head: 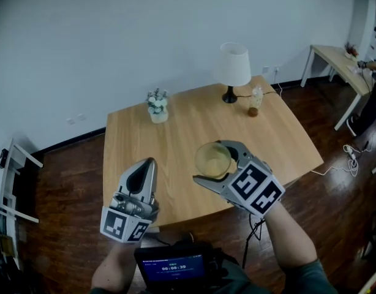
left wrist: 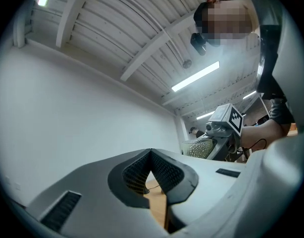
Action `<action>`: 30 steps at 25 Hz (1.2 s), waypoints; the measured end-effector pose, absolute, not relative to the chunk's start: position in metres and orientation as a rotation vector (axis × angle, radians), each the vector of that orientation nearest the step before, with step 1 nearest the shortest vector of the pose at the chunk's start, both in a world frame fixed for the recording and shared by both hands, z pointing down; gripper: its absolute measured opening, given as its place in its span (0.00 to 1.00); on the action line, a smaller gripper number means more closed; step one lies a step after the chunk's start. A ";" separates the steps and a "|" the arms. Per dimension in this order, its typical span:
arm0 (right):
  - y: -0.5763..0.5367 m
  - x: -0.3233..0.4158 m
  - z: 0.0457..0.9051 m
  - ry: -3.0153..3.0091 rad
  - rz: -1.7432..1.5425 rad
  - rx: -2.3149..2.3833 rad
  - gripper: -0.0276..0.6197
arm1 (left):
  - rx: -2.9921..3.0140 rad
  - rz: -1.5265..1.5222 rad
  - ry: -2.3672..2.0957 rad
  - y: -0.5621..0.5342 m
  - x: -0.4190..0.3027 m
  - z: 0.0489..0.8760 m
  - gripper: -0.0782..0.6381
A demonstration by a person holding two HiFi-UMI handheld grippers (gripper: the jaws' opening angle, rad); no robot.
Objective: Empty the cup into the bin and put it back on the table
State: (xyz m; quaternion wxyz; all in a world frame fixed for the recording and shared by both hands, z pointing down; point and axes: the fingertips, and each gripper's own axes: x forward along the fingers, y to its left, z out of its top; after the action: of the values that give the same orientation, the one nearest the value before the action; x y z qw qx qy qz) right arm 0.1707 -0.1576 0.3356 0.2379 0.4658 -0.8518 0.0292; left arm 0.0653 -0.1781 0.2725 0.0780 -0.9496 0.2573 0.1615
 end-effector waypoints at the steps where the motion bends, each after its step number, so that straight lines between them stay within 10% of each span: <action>1: -0.157 0.177 0.338 -2.321 0.089 1.292 0.65 | -2.854 0.486 0.747 -0.179 0.073 0.274 0.11; 30: -0.197 0.305 0.362 -2.092 0.292 1.688 0.65 | -3.039 0.542 0.540 -0.276 0.158 0.304 0.11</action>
State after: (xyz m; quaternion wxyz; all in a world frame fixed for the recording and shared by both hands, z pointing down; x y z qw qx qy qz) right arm 0.3050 -0.1970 0.3616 0.2169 0.6095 -0.7552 0.1053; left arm 0.1580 -0.2761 0.3041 0.0040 -0.9697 0.1723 0.1730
